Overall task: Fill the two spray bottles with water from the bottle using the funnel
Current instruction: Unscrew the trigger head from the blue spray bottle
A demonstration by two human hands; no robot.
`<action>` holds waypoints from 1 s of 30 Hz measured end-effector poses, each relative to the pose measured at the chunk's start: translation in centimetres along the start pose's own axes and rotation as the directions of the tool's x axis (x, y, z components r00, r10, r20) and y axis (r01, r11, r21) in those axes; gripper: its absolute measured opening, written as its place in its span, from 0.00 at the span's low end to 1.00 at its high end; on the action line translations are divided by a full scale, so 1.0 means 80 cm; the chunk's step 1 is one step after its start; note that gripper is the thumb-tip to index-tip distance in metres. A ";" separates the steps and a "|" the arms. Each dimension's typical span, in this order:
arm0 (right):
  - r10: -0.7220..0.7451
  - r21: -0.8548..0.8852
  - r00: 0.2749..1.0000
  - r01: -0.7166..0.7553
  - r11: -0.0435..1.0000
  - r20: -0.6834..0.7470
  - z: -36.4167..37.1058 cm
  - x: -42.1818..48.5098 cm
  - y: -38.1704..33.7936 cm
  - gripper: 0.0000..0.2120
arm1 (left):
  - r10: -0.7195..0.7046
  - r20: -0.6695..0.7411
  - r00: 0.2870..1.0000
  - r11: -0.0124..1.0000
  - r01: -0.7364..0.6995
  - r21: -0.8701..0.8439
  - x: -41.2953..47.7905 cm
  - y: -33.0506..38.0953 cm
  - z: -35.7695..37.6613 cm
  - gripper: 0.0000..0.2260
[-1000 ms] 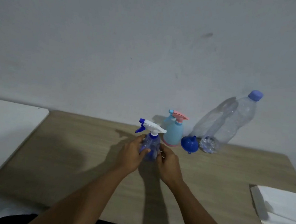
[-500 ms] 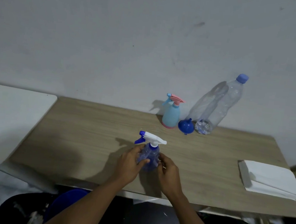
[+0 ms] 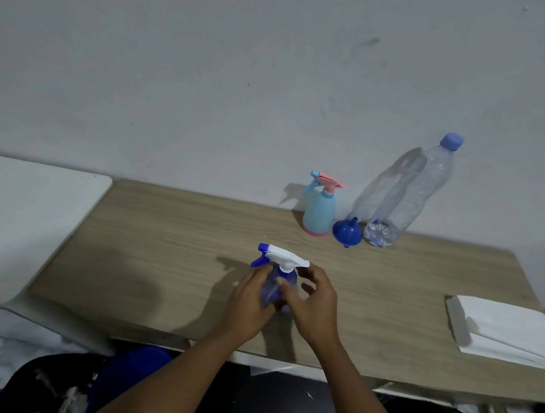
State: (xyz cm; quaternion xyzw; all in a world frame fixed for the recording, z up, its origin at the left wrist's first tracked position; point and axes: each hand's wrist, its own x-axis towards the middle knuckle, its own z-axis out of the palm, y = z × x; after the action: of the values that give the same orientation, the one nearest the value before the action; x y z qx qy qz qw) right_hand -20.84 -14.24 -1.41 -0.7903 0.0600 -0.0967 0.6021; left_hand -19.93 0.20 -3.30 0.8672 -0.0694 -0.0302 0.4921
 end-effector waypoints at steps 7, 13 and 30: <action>0.046 0.061 0.999 -0.045 0.997 -0.018 0.017 0.023 -0.006 0.18 | -0.074 -0.024 0.997 0.996 0.075 0.049 0.008 -0.005 0.006 0.25; 0.031 0.098 0.999 -0.032 0.995 0.014 0.017 0.028 0.002 0.15 | -0.083 -0.050 0.995 0.995 0.086 0.047 0.016 -0.003 0.008 0.20; 0.003 -0.003 0.996 -0.003 1.000 0.087 0.003 0.031 -0.012 0.18 | -0.058 0.007 0.998 0.995 0.057 0.079 0.024 -0.012 0.001 0.18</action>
State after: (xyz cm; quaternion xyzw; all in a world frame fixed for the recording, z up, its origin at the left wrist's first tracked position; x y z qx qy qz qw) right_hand -18.39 -14.29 -0.35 -0.7945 0.0352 -0.0612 0.6032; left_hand -17.94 0.32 -4.18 0.8875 -0.0478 -0.0456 0.4560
